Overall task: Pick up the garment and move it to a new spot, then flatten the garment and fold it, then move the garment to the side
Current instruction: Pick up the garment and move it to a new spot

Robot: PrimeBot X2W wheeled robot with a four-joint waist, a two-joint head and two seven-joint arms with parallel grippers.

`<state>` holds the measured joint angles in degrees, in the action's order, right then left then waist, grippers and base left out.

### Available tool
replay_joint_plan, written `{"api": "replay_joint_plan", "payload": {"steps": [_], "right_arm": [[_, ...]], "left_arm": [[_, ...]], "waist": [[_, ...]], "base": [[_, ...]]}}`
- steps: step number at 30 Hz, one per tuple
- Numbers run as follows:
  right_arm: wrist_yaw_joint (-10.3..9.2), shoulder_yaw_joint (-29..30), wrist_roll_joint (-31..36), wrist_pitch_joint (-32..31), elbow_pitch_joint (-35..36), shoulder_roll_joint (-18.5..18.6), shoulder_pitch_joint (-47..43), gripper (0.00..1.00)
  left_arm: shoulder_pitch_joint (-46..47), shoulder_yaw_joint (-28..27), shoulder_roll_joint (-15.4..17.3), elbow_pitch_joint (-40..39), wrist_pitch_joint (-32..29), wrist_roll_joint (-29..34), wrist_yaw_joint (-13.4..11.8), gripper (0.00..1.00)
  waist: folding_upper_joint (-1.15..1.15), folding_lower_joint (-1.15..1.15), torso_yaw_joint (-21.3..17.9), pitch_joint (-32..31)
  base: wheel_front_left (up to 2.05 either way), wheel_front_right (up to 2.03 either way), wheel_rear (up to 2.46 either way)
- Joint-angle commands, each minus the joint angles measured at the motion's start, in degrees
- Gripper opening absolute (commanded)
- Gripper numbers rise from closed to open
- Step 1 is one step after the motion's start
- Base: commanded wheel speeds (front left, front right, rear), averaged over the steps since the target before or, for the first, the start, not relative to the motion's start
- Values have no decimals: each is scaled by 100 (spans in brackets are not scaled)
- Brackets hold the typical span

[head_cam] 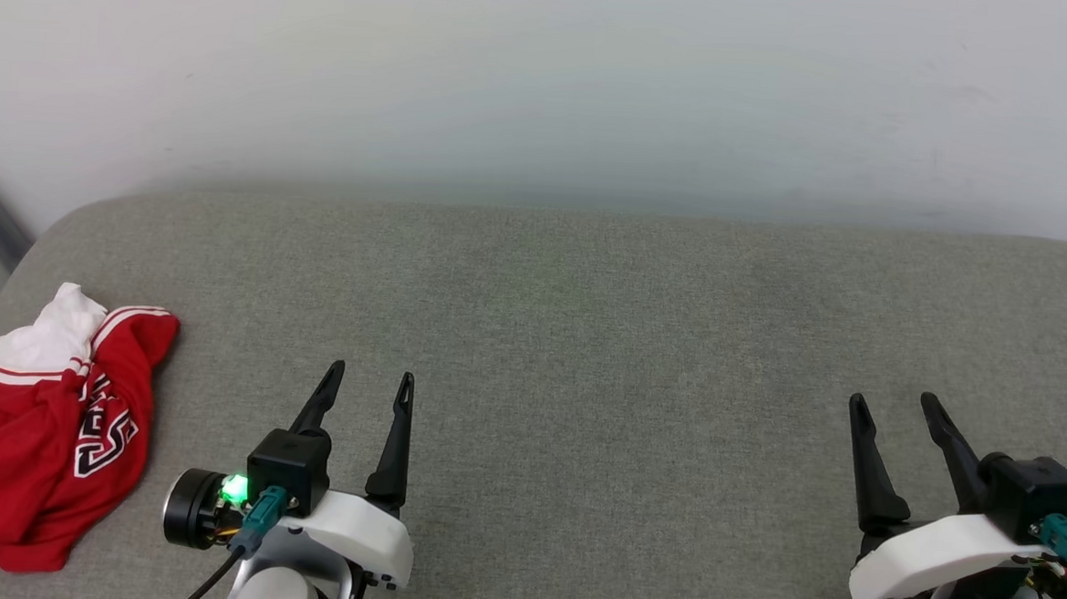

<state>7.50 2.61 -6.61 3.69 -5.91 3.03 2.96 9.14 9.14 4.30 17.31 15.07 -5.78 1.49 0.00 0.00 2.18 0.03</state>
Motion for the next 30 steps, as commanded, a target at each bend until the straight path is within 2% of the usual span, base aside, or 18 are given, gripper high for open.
{"api": "replay_joint_plan", "payload": {"steps": [1,6,11,15,27,30], "right_arm": [[-2,-12,-23,28,-19,-21,10,100],[-2,-43,17,45,-10,-20,26,100],[-2,-97,115,12,90,-20,41,100],[-2,-158,142,-14,203,-19,59,100],[-2,-385,185,-151,472,42,161,100],[-2,-423,183,-164,495,51,178,100]], "left_arm": [[43,-9,-21,28,15,13,14,100],[76,-40,-26,66,15,5,20,100],[88,-178,-28,78,15,-67,-57,100],[109,-325,-8,70,15,-104,-98,100],[52,-809,28,-40,15,-247,-203,100],[-13,-886,24,-59,15,-242,-234,100]], "waist": [[0,0,1,2],[0,0,47,10],[0,0,304,51],[0,0,686,89],[0,0,2149,247],[0,0,2344,260]], "base": [[0,0,0],[0,0,0],[0,0,0],[0,0,0],[0,0,0],[0,0,0]]}}
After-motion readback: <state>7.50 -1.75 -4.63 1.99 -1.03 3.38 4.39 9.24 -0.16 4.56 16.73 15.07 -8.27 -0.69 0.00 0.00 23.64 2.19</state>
